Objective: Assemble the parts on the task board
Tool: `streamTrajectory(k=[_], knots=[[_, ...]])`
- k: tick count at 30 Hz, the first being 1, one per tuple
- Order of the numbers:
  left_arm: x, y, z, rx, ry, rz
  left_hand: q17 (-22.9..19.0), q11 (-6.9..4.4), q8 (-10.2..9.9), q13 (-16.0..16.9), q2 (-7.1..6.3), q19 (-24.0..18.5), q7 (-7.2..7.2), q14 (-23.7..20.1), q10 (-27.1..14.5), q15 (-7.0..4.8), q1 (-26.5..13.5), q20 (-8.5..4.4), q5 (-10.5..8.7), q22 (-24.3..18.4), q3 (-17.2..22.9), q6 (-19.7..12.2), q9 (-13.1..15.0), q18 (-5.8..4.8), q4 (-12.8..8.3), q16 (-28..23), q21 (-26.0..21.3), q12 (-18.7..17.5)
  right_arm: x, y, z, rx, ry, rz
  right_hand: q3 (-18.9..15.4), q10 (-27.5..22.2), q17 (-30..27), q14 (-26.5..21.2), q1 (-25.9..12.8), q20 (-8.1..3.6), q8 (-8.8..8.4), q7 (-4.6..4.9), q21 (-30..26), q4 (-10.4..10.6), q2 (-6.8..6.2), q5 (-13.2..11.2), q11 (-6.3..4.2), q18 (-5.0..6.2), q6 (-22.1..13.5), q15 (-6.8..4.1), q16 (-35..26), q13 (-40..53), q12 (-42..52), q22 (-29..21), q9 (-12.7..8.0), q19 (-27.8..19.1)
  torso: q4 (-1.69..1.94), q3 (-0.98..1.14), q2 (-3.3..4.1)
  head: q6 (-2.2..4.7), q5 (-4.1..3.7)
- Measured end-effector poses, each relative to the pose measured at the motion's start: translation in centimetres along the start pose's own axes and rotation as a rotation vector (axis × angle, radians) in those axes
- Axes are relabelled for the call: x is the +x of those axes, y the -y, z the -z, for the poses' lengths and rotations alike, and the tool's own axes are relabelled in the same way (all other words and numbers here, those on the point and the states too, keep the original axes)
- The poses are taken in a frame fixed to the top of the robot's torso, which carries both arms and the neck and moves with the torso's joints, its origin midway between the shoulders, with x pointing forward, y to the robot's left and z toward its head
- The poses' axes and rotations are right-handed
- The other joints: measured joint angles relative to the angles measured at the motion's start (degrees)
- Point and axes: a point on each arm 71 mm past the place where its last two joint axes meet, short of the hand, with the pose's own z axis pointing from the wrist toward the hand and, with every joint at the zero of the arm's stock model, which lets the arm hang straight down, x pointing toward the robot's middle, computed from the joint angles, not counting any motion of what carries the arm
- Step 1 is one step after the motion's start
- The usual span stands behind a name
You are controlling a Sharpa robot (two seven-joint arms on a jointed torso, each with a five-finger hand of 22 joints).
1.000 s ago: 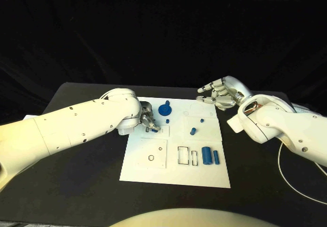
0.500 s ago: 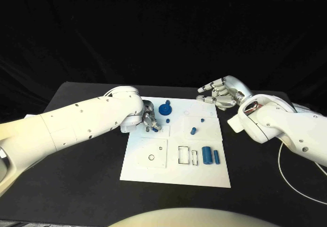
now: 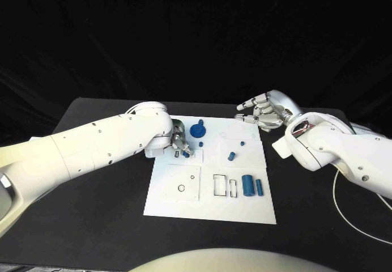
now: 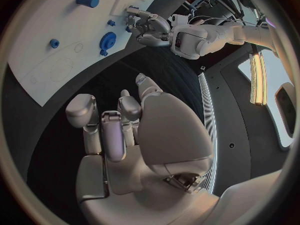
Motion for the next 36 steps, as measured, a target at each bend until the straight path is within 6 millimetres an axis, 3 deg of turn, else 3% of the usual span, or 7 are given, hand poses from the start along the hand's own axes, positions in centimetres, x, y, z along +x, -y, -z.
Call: streamTrajectory(k=[15,36], knots=[[0.05,-0.20,0.02,0.001,-0.005,0.000,0.0,-0.32,0.2,0.9,1.20,0.0,-0.42,0.0,0.7,-0.04,-1.2,0.00,-0.19,0.0,-0.5,0.6,0.4,0.00,0.5,0.0,0.3,0.6,0.07,0.08,-0.02,0.002,-0.004,0.000,0.0,0.0,0.0,0.0,0.0,0.00,0.00,0.00,0.0,0.0,0.00,0.0,0.00,0.00,0.0,0.00,0.0,0.0,0.0,0.0,0.0,0.0,0.03,0.00,-0.01,-0.25,-0.05],[0.02,-0.31,0.03,0.004,-0.010,-0.004,0.0,-0.42,0.2,1.5,1.16,0.2,-0.51,0.2,1.2,-0.20,-1.2,-0.20,-0.21,0.0,-0.9,1.1,0.7,0.00,0.0,0.0,0.7,1.3,0.12,0.17,0.01,0.004,-0.008,0.000,0.0,0.0,0.0,0.0,0.0,0.00,0.00,0.00,0.0,0.0,0.00,0.0,0.00,0.00,0.0,0.00,0.0,0.0,0.0,0.0,0.0,0.0,0.07,-0.04,-0.01,-0.56,0.02]])
